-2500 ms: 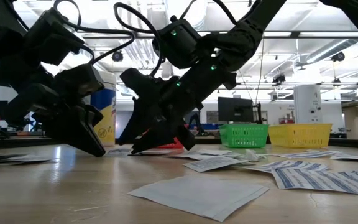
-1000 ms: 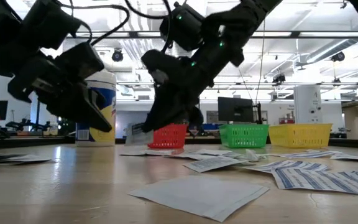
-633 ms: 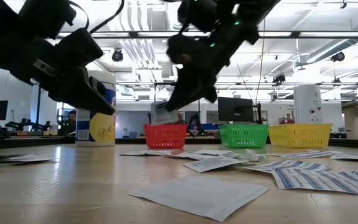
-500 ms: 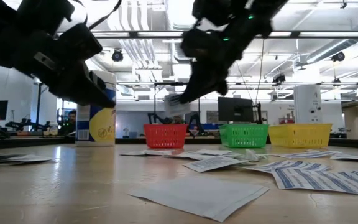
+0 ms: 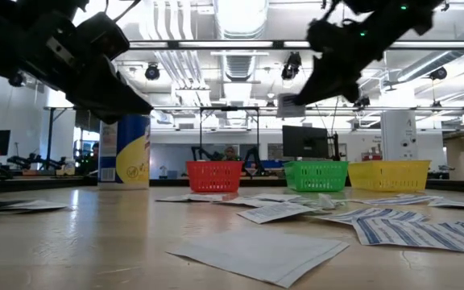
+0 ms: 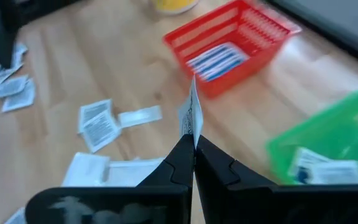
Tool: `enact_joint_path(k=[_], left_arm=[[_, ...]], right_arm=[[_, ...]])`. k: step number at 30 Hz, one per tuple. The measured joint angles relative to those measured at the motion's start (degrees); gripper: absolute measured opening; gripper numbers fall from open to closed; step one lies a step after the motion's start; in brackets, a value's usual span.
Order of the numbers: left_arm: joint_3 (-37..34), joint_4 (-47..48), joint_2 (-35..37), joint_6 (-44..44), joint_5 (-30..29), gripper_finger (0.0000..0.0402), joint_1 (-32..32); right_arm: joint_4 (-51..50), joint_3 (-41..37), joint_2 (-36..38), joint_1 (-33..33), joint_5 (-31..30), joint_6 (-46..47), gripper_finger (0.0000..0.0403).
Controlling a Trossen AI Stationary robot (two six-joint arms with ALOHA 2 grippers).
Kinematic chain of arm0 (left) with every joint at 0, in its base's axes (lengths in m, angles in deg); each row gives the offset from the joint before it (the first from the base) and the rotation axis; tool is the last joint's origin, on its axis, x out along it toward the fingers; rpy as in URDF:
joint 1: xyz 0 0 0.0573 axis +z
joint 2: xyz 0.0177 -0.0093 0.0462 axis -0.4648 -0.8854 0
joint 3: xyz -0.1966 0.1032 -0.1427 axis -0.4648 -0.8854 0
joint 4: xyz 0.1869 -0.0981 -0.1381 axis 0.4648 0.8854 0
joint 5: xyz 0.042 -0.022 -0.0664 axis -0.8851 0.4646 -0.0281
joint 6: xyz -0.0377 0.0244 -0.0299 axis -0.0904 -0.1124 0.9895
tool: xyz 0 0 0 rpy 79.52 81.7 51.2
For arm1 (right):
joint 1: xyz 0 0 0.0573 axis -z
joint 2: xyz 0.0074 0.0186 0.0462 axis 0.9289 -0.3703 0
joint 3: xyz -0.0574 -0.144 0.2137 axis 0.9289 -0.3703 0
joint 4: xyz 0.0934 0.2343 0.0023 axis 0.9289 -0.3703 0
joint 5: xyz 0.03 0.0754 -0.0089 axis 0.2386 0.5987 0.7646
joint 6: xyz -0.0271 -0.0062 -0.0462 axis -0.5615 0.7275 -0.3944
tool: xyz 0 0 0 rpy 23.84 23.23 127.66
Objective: Pick & Place First Aid Supplies
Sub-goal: Put the alcohol pad in the green bin
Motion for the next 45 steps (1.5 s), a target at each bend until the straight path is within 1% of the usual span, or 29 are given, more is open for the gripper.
enact_joint_path(k=[4,7,10,13,18,23,28,33,41,45], left_arm=[[0.00,-0.08,0.47,0.00,0.02,0.0000,0.08],[0.00,-0.08,0.52,0.00,0.00,0.0000,0.42],[0.00,-0.06,0.56,0.00,0.00,0.0000,0.80],[0.00,-0.03,0.56,-0.03,0.00,0.0000,1.24],[0.00,0.01,0.56,-0.24,0.00,0.0000,2.14],[0.00,0.81,0.56,-0.28,0.00,0.0000,3.31],[0.02,1.43,0.56,-0.31,0.00,0.0000,3.94],[0.02,2.88,0.56,-0.32,0.00,0.0000,4.11],[0.02,4.08,0.56,0.02,0.02,0.0000,4.11],[0.02,5.76,0.56,1.61,1.53,0.0000,4.11]], right_arm=[[0.88,-3.92,5.97,1.25,-2.88,0.61,0.0008],[3.86,-6.77,9.30,3.33,-3.53,0.60,0.0008],[6.85,-9.24,11.25,6.14,-3.57,0.58,0.0008],[11.61,-12.02,11.51,9.29,-3.61,1.55,0.0008],[18.77,-15.37,8.58,14.19,-2.96,6.61,0.0008],[18.81,-15.35,3.47,17.03,-2.59,10.21,0.0008],[18.59,-13.80,-1.28,18.04,-0.78,10.69,0.0008],[13.17,-10.63,-5.11,18.45,0.38,10.52,0.0008],[5.02,-6.65,-9.46,18.45,0.60,8.17,0.0008],[2.47,-5.42,-10.57,18.45,0.60,7.86,0.0009]])
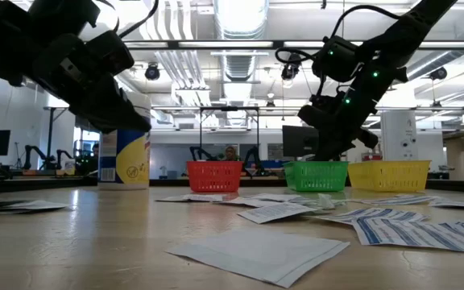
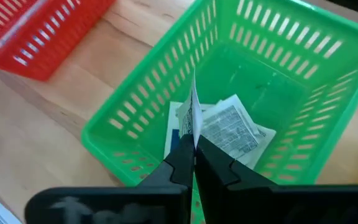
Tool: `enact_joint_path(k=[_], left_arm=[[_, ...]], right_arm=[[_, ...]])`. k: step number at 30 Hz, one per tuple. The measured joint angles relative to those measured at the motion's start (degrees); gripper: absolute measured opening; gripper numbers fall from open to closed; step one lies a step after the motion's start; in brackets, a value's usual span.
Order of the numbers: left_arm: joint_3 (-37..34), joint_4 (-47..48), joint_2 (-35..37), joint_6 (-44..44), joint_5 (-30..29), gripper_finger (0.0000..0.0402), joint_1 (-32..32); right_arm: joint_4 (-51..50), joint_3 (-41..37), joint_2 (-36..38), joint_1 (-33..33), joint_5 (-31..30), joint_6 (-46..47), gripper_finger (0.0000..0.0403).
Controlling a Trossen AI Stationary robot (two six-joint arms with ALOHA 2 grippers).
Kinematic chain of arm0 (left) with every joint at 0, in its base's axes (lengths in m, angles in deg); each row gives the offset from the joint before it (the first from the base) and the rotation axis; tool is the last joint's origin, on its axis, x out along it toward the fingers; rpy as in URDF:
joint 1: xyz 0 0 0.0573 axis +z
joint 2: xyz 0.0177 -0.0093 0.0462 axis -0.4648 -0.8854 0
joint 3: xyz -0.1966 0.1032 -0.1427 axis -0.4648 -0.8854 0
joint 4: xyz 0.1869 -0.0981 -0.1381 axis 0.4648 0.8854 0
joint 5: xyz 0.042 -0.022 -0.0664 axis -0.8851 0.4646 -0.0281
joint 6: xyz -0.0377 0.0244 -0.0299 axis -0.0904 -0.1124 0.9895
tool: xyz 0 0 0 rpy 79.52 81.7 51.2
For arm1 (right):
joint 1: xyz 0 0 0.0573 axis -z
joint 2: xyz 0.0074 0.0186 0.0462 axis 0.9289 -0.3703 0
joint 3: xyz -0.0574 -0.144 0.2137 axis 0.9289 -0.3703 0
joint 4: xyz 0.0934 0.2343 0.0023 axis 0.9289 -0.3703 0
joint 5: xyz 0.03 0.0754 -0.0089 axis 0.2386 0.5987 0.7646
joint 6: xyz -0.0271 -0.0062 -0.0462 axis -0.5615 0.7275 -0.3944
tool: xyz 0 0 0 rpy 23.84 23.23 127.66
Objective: Pick & Place First Aid Supplies
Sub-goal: Put the alcohol pad in the green bin
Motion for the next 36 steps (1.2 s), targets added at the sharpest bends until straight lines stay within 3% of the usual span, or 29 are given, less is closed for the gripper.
enact_joint_path(k=[18,23,26,36], left_arm=[[0.00,4.62,0.00,7.12,8.28,0.0000,-0.11],[0.58,5.09,0.00,7.63,8.30,0.0000,-0.13],[1.71,5.03,-0.12,6.38,7.77,0.0000,-0.13],[3.91,9.77,-2.29,8.65,8.51,0.0000,-1.33]], right_arm=[[-6.42,5.74,0.28,1.68,-1.83,-4.33,0.0116],[-9.09,8.33,2.20,0.85,6.78,-4.52,0.0129],[-8.96,9.14,3.38,-1.55,10.16,-3.67,0.0129],[-2.28,9.71,2.88,-15.41,10.08,-0.64,0.0103]])
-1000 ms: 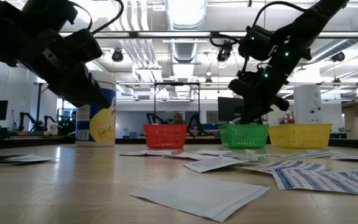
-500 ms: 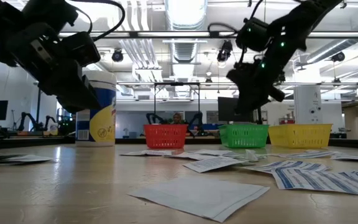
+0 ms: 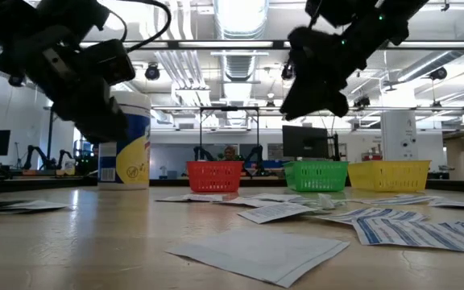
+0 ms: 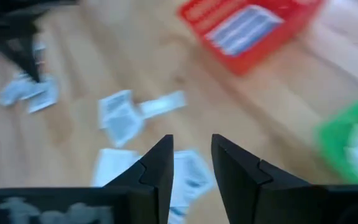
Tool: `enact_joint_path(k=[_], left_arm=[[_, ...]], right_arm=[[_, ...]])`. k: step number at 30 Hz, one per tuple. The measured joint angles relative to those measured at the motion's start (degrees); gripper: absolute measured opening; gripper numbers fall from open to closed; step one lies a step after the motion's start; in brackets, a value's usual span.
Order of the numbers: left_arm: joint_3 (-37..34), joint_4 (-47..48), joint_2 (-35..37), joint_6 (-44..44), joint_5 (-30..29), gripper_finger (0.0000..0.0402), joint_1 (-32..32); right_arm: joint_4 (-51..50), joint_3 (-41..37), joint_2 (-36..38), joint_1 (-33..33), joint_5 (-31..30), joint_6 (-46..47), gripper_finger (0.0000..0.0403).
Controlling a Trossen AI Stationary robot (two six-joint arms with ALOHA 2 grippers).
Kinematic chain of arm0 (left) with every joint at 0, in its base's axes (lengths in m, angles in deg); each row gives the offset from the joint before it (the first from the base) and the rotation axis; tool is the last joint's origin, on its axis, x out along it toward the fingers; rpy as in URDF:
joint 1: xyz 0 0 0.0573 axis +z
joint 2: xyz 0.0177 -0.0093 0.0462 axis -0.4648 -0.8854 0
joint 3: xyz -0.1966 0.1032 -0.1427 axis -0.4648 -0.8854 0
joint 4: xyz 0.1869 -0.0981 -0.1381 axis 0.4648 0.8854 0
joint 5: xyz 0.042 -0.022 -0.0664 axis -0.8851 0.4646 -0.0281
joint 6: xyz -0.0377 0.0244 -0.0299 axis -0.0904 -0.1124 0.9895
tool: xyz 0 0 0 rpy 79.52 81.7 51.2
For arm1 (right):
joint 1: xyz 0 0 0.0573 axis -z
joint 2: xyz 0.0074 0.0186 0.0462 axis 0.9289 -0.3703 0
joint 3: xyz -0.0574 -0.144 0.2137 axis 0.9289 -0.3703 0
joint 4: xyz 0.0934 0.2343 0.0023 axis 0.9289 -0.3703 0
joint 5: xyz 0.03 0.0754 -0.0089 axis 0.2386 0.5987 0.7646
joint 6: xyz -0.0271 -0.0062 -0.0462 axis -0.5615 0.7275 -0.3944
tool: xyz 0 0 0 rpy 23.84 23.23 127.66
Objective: Pick & Place First Aid Supplies
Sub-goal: Put the alcohol pad in the green bin
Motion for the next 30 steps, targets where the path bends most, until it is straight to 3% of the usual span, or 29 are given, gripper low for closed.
enact_joint_path(k=[14,23,30], left_arm=[[8.15,22.93,0.46,9.50,2.37,0.0000,-11.66],[9.31,31.71,0.46,19.78,2.18,0.0000,-19.39],[9.25,35.62,0.39,21.16,-2.95,0.0000,-21.45]], right_arm=[[14.78,0.58,-6.43,-10.92,-0.03,0.29,0.0095],[14.55,8.35,-15.51,-14.34,-0.05,-1.33,0.0095],[14.54,15.38,-23.23,-15.32,0.25,-5.67,0.0091]])
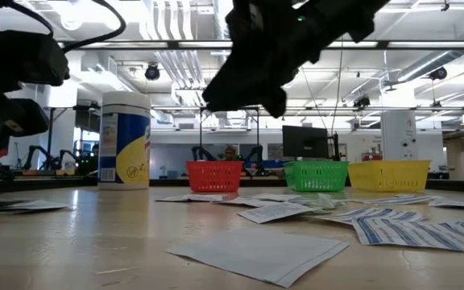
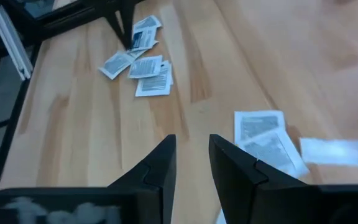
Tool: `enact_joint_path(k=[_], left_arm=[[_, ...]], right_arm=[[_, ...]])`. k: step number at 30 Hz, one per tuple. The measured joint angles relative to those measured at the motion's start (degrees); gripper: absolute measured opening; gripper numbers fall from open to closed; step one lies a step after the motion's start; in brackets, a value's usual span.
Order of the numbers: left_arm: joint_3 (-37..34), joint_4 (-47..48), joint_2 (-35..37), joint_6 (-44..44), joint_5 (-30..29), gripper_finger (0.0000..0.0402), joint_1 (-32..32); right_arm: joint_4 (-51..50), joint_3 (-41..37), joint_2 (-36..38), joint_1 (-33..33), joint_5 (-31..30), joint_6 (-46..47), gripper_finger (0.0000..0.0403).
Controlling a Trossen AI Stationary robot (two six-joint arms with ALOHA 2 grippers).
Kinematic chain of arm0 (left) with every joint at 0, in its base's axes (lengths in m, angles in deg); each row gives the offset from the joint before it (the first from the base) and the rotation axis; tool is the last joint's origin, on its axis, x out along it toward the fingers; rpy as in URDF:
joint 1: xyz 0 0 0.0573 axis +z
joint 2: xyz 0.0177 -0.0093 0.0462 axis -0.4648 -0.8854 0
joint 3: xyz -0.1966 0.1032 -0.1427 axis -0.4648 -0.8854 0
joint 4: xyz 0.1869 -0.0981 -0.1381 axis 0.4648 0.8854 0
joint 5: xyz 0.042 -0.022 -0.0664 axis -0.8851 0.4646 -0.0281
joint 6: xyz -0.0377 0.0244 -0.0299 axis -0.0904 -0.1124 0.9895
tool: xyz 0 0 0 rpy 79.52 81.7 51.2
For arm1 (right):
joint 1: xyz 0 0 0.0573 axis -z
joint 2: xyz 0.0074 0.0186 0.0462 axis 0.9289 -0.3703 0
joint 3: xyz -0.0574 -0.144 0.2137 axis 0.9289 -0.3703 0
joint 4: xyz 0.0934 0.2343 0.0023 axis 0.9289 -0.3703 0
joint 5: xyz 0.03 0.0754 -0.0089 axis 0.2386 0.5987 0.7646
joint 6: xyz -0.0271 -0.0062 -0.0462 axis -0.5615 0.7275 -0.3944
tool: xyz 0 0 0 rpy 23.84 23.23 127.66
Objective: Pick & Place First Aid Supplies
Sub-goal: Put the alcohol pad in the green bin
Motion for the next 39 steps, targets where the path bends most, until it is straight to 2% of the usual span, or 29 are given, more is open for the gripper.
enact_joint_path(k=[5,9,25,33,39], left_arm=[[-0.79,1.09,0.00,-1.57,-1.37,0.0000,0.00],[-2.67,0.11,-0.02,-1.72,-1.34,0.0000,0.00],[-7.85,-8.85,-0.02,-9.05,1.89,0.0000,-0.07],[-12.35,-14.56,-1.15,-9.01,1.38,0.0000,-0.07],[-14.08,-20.01,-2.97,-7.34,-1.25,0.0000,-0.05]], right_arm=[[-0.09,4.55,-4.30,-0.11,3.04,-1.85,0.0082],[-0.21,6.21,-5.52,-0.11,3.27,-1.86,0.0076],[0.24,4.24,-5.52,-0.24,2.68,3.83,0.0070],[0.14,3.92,-5.52,-0.20,2.52,4.47,0.0073],[0.11,3.88,-5.52,-0.17,1.35,4.50,0.0072]])
